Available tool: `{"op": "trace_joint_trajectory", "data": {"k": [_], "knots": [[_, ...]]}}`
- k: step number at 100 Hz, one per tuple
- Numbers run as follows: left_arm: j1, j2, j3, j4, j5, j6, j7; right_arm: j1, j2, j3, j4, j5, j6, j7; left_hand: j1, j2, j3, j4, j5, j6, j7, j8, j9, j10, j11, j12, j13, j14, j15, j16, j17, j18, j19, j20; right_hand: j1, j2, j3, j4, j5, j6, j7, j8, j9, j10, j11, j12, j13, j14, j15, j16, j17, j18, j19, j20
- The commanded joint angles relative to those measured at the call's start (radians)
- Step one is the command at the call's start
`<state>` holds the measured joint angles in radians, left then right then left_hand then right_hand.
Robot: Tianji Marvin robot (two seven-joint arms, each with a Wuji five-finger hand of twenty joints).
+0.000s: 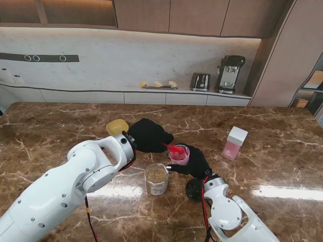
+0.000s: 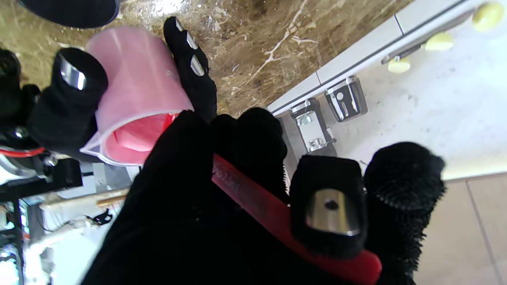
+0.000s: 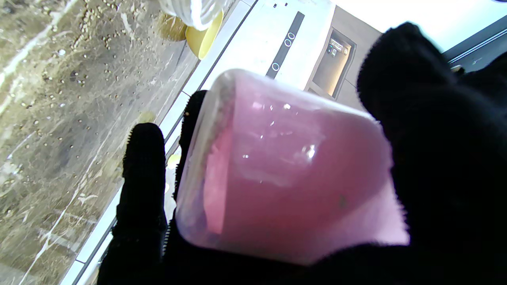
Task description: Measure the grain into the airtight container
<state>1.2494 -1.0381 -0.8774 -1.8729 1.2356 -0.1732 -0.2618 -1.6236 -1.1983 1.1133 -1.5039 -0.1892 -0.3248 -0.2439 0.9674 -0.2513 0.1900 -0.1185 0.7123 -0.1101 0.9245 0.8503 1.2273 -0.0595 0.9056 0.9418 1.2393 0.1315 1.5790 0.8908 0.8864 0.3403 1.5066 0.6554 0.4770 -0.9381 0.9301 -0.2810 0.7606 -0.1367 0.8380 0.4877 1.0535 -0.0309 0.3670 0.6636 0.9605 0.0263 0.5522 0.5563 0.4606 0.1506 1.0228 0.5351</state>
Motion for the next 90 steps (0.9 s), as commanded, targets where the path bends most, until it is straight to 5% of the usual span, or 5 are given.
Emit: {"op": "trace_joint_trajectory", "data": {"k": [1, 14, 19, 53, 90], "knots": [[0.001, 0.005, 0.011, -0.003, -0.002, -0.004, 0.012, -0.007, -0.004, -0.001, 0.001, 0.008, 0.003, 0.013, -0.01, 0.012, 0.05, 0.008, -0.014, -0.052, 0.037, -0.005, 0.043, -0.028, 0.033, 0.014, 0.031, -0.047, 0.101, -0.01, 0.025, -0.003, 0.072, -0.009, 0.099, 0.19, 0.183, -0.002, 0.096, -0.18, 0.05, 0.006, -0.007, -0.039, -0.008, -0.011, -0.019, -0.036, -0.004, -0.009, 0.0, -0.003, -0.017, 0.019], [0.002, 0.006, 0.012, 0.007, 0.031, -0.028, 0.061, -0.007, -0.003, -0.001, 0.002, 0.007, 0.001, 0.014, -0.027, 0.006, 0.068, 0.004, -0.013, -0.063, 0.041, -0.005, 0.048, -0.041, 0.032, 0.015, 0.031, -0.061, 0.103, -0.01, 0.036, -0.02, 0.071, -0.012, 0.098, 0.19, 0.182, -0.002, 0.096, -0.181, 0.05, 0.006, -0.007, -0.039, -0.008, -0.011, -0.019, -0.037, -0.004, -0.009, 0.0, -0.003, -0.017, 0.019], [0.007, 0.004, 0.007, 0.004, 0.024, -0.015, 0.066, -0.007, -0.003, 0.0, 0.002, 0.007, 0.001, 0.014, -0.065, -0.012, 0.147, -0.017, -0.013, -0.06, 0.047, -0.013, 0.048, -0.034, 0.03, 0.019, 0.031, -0.047, 0.105, -0.013, 0.033, -0.009, 0.071, -0.015, 0.098, 0.191, 0.182, -0.002, 0.097, -0.18, 0.05, 0.006, -0.007, -0.039, -0.008, -0.011, -0.018, -0.037, -0.004, -0.009, 0.0, -0.003, -0.017, 0.019], [0.015, 0.007, -0.015, 0.005, 0.029, -0.054, 0.069, -0.005, -0.004, 0.0, 0.005, 0.007, 0.004, 0.014, -0.069, -0.009, 0.145, -0.02, -0.015, -0.066, 0.045, -0.012, 0.046, -0.04, 0.029, 0.019, 0.031, -0.051, 0.102, -0.013, 0.03, -0.011, 0.069, -0.011, 0.098, 0.19, 0.183, -0.002, 0.096, -0.179, 0.05, 0.006, -0.007, -0.04, -0.007, -0.011, -0.019, -0.037, -0.004, -0.009, 0.0, -0.003, -0.017, 0.019], [0.05, 0.0, -0.044, 0.003, -0.083, 0.002, 0.041, -0.006, -0.004, 0.003, 0.006, 0.008, 0.009, 0.012, -0.068, -0.009, 0.149, -0.021, -0.016, -0.063, 0.048, -0.011, 0.045, -0.038, 0.029, 0.02, 0.031, -0.045, 0.102, -0.012, 0.028, -0.013, 0.066, -0.009, 0.098, 0.19, 0.183, -0.002, 0.096, -0.181, 0.049, 0.005, -0.007, -0.039, -0.007, -0.012, -0.018, -0.036, -0.003, -0.009, 0.0, -0.004, -0.017, 0.019]]}}
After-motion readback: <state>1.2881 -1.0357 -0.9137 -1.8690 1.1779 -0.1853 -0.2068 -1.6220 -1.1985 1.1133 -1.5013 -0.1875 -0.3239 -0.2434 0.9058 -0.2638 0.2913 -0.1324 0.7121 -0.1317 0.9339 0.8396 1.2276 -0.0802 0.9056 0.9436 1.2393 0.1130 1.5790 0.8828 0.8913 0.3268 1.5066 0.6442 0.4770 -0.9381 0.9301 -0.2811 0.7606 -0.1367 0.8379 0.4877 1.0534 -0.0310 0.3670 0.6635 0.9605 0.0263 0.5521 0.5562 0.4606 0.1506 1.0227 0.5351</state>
